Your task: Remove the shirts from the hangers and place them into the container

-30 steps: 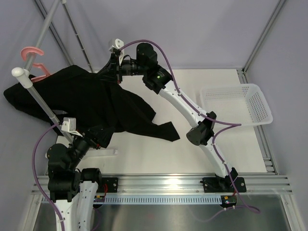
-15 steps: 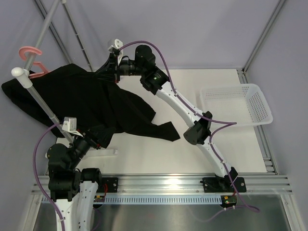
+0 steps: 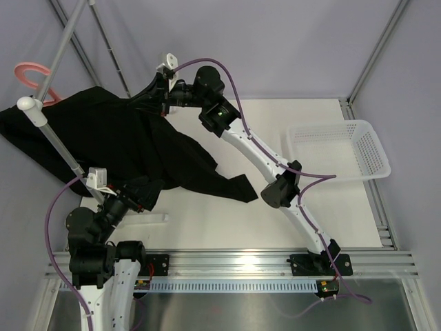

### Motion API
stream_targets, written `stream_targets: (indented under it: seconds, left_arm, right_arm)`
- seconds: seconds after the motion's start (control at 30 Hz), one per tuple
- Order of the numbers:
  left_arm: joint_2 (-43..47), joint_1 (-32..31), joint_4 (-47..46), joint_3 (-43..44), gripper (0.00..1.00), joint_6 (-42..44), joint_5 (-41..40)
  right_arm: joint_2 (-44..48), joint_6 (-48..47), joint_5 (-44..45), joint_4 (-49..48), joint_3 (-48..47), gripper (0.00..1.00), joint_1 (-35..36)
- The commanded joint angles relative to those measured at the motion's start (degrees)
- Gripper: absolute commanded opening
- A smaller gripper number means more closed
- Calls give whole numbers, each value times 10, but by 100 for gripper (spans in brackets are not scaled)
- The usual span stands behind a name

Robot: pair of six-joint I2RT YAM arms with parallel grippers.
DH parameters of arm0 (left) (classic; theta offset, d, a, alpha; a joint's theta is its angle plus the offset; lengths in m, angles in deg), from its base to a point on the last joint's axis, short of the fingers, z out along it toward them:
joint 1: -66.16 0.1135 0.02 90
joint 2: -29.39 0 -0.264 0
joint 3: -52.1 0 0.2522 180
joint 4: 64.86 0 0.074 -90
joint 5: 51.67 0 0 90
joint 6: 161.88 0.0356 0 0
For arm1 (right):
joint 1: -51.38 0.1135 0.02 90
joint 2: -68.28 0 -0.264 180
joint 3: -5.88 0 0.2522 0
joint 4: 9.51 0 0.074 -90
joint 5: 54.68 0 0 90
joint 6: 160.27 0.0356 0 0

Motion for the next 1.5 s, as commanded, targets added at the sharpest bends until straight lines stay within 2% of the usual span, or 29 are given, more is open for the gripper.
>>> stream_targets:
  seconds: [0.0,0.5,0.93,1.23,1.47]
  left_arm:
    - [0,-2,-47,-6,78,-13,9]
    - [1,-2,-76,-19,77,-27,17]
    - [-2,-3,-107,-31,77,-42,28]
    - [-17,-3,-120,-20,77,-44,24]
    - [-36,-3,-65,29,77,5,-17]
  right_arm:
    - [27,-13,25,-74,-36,0,13]
    - [-26,-25,40,-88,-40,0,21]
    - [-60,-36,32,-60,-41,0,22]
    - [-51,-42,28,-28,-31,0,11]
    - [10,-83,47,41,2,0,4]
